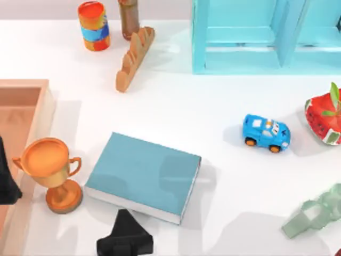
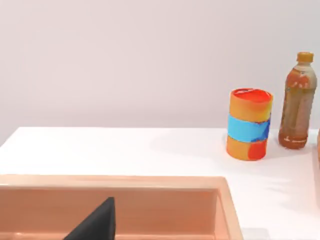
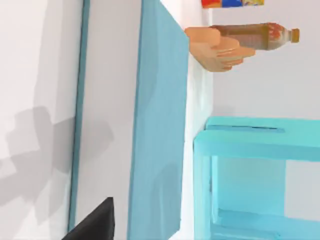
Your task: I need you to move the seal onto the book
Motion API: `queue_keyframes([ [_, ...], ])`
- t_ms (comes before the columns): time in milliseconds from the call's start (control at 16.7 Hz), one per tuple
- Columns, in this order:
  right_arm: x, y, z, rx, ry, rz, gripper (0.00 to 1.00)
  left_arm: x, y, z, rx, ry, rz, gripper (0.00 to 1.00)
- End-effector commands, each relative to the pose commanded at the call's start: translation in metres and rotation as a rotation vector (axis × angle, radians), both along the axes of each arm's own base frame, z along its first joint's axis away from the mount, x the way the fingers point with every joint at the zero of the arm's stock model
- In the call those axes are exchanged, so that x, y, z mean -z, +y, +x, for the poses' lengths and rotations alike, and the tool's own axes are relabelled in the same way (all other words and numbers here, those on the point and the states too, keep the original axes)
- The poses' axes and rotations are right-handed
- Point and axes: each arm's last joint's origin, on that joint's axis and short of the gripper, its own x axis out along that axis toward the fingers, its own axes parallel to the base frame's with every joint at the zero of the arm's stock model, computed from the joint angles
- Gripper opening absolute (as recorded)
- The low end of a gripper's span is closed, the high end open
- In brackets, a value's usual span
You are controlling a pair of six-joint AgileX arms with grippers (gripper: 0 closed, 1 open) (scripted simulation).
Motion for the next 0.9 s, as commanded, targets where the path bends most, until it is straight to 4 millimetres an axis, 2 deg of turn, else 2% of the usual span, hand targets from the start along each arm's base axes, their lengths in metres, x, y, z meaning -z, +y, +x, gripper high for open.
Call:
queue_keyframes([
  [180,0.005,-0.005,0.0,0.013,-0.026,-0.056,1.0,0.0,0.0,0.0,0.0,0.0,0.0,1.0],
  [540,0.003,-0.006,0.005,0.024,-0.015,-0.045,1.0,0.0,0.0,0.0,0.0,0.0,0.0,1.0],
  [720,-0.013,-0.021,0.036,0.091,0.066,0.033,1.0,0.0,0.0,0.0,0.0,0.0,0.0,1.0],
  [900,-0.044,-0.058,0.089,0.213,0.193,0.207,1.0,0.0,0.0,0.0,0.0,0.0,0.0,1.0],
])
